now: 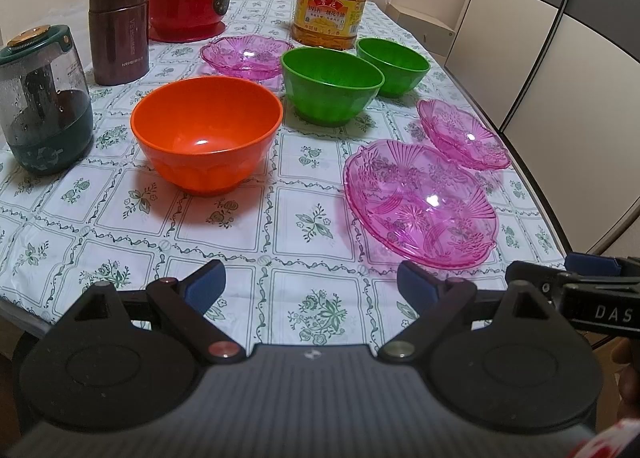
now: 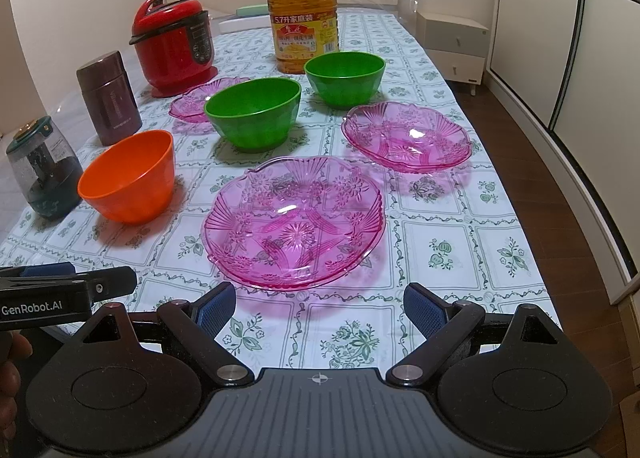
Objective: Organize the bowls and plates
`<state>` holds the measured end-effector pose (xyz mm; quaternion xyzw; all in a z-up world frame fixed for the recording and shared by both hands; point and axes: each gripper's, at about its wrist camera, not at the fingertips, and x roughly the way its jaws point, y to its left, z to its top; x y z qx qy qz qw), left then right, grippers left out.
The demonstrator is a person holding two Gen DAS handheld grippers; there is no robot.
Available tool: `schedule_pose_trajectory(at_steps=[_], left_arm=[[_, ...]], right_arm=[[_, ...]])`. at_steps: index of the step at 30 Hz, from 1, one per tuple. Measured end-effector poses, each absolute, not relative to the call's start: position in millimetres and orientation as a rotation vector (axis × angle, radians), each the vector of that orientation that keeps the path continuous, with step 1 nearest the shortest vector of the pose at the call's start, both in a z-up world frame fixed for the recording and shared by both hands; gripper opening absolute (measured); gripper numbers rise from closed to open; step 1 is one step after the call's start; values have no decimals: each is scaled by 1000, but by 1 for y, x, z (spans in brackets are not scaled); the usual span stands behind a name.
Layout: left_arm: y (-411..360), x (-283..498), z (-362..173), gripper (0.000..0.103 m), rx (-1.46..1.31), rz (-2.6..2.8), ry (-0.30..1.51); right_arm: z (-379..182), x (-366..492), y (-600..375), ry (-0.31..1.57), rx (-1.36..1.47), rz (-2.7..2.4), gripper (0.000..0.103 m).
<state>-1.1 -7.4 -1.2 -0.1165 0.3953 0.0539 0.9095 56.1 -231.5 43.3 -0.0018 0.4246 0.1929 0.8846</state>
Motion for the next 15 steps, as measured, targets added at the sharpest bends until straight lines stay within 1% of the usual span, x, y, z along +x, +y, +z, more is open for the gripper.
schedule_pose_trajectory(at_steps=[15], left_arm=[[-5,1,0,91,-252,106,819]], right_arm=[[44,57,-230,882,-4,401,91]])
